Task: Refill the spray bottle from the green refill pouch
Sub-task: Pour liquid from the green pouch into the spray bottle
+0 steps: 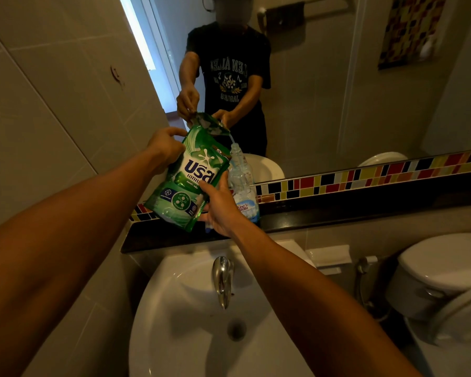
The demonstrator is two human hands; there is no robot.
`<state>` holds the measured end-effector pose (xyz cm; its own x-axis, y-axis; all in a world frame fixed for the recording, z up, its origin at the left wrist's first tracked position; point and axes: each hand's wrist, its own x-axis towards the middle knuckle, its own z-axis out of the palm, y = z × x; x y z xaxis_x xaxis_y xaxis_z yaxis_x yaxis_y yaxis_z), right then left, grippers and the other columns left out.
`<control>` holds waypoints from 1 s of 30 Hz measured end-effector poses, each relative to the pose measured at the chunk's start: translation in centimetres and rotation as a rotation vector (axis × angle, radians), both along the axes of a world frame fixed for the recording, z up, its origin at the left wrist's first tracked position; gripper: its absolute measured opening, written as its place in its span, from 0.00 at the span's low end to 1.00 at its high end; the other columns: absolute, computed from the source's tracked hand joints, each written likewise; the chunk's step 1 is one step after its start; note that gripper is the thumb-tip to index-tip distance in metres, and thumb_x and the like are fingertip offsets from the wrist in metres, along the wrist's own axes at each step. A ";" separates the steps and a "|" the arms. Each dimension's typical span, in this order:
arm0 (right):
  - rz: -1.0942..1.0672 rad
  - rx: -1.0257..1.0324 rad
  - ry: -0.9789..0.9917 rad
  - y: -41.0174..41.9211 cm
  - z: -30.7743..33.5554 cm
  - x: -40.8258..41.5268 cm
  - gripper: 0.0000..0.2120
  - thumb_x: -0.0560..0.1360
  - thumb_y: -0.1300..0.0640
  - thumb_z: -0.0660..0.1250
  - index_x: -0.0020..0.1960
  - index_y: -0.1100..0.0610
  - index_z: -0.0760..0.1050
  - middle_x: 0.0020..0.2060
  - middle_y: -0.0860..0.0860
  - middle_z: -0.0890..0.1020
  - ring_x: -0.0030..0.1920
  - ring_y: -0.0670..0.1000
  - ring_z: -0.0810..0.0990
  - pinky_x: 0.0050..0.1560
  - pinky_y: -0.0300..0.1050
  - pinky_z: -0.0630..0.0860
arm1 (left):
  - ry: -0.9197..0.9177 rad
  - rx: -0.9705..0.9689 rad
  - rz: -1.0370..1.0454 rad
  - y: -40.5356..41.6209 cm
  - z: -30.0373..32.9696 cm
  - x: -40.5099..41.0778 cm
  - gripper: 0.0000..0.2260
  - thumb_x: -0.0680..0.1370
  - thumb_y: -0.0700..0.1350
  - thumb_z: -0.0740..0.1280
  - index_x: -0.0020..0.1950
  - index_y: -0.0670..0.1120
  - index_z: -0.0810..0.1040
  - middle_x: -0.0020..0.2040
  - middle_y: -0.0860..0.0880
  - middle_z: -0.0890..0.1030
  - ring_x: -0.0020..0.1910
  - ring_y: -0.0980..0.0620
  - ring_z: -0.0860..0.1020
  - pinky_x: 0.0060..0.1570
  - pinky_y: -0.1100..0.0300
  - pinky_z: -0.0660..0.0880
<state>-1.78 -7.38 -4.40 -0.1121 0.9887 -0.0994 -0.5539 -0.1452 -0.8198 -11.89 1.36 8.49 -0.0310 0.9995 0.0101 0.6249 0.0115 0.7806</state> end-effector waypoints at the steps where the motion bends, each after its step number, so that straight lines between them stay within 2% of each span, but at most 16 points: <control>1: 0.000 0.000 0.000 0.0 0.0 0.0 0.39 0.86 0.57 0.62 0.82 0.31 0.41 0.76 0.56 0.74 0.70 0.65 0.79 0.62 0.79 0.76 | 0.000 0.001 0.002 0.0 0.0 0.0 0.19 0.80 0.35 0.64 0.68 0.50 0.73 0.54 0.41 0.80 0.40 0.49 0.81 0.30 0.59 0.76; 17: -0.009 -0.001 0.005 0.1 -0.1 -0.3 0.36 0.85 0.57 0.62 0.82 0.34 0.48 0.74 0.55 0.75 0.69 0.65 0.79 0.61 0.79 0.76 | -0.002 -0.006 -0.002 -0.1 0.0 0.0 0.18 0.80 0.35 0.64 0.67 0.50 0.74 0.54 0.41 0.80 0.42 0.48 0.82 0.31 0.58 0.77; 24: -0.007 0.002 0.010 0.1 -0.1 -0.2 0.34 0.85 0.58 0.62 0.82 0.35 0.50 0.74 0.55 0.75 0.70 0.65 0.79 0.60 0.79 0.76 | -0.009 -0.010 0.006 -0.1 0.1 0.1 0.19 0.80 0.35 0.64 0.68 0.51 0.73 0.50 0.42 0.80 0.39 0.49 0.81 0.26 0.62 0.76; 30: 0.004 0.002 0.004 0.0 -0.2 0.0 0.36 0.85 0.57 0.62 0.82 0.33 0.48 0.75 0.56 0.75 0.70 0.65 0.79 0.61 0.79 0.76 | -0.022 -0.018 0.008 0.1 0.0 0.2 0.19 0.80 0.35 0.63 0.68 0.51 0.73 0.51 0.42 0.80 0.40 0.49 0.82 0.27 0.61 0.77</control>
<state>-1.83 -7.34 -4.57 -0.1166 0.9884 -0.0971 -0.5569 -0.1460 -0.8176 -11.73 1.43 8.45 -0.0387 0.9992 -0.0087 0.6076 0.0305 0.7936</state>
